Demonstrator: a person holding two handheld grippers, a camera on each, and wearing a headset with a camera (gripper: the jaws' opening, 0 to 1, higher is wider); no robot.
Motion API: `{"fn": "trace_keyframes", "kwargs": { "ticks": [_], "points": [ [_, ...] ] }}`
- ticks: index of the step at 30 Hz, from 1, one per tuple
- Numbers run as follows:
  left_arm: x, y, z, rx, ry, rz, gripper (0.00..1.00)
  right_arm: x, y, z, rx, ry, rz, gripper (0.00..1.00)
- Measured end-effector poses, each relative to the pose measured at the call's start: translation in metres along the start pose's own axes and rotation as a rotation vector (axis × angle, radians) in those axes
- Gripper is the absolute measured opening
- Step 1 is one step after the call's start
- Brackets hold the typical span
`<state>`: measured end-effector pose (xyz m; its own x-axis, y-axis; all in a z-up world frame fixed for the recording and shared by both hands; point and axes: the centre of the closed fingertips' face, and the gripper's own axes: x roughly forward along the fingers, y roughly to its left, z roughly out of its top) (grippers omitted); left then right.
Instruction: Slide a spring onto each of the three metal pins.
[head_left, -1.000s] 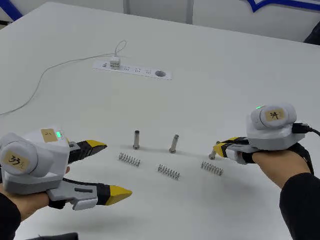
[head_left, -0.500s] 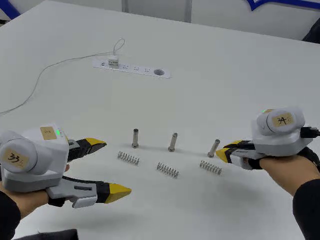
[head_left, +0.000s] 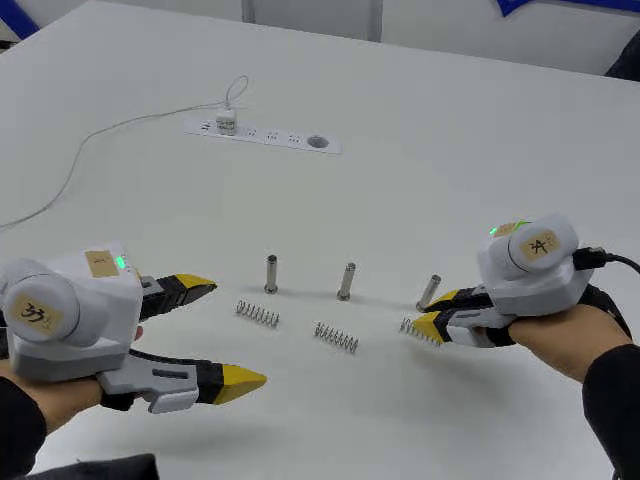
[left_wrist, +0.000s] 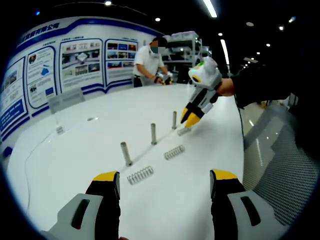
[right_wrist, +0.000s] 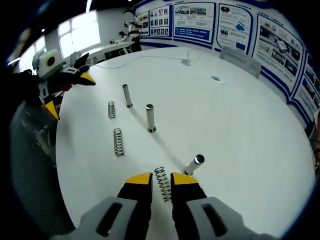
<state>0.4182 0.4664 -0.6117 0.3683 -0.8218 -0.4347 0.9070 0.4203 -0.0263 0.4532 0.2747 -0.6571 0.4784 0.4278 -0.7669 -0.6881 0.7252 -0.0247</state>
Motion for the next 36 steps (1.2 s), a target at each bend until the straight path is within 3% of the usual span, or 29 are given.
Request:
{"fn": "trace_keyframes", "kwargs": {
  "ticks": [12,25,31,36],
  "points": [
    [0.0,-0.001,-0.001,-0.002,0.007,-0.003,0.75,0.018,0.001,-0.001,-0.152,0.111,0.053,0.14],
    [0.001,-0.002,-0.003,-0.001,0.012,-0.007,0.74,0.028,0.006,-0.007,-0.249,0.233,0.124,0.12],
    [0.0,-0.002,-0.001,0.0,0.009,-0.006,0.74,0.03,0.008,-0.012,-0.252,0.259,0.138,0.12],
    [0.0,-0.003,0.001,-0.002,0.003,-0.007,0.74,0.027,0.01,-0.006,-0.198,0.21,0.134,0.12]
  ]
}}
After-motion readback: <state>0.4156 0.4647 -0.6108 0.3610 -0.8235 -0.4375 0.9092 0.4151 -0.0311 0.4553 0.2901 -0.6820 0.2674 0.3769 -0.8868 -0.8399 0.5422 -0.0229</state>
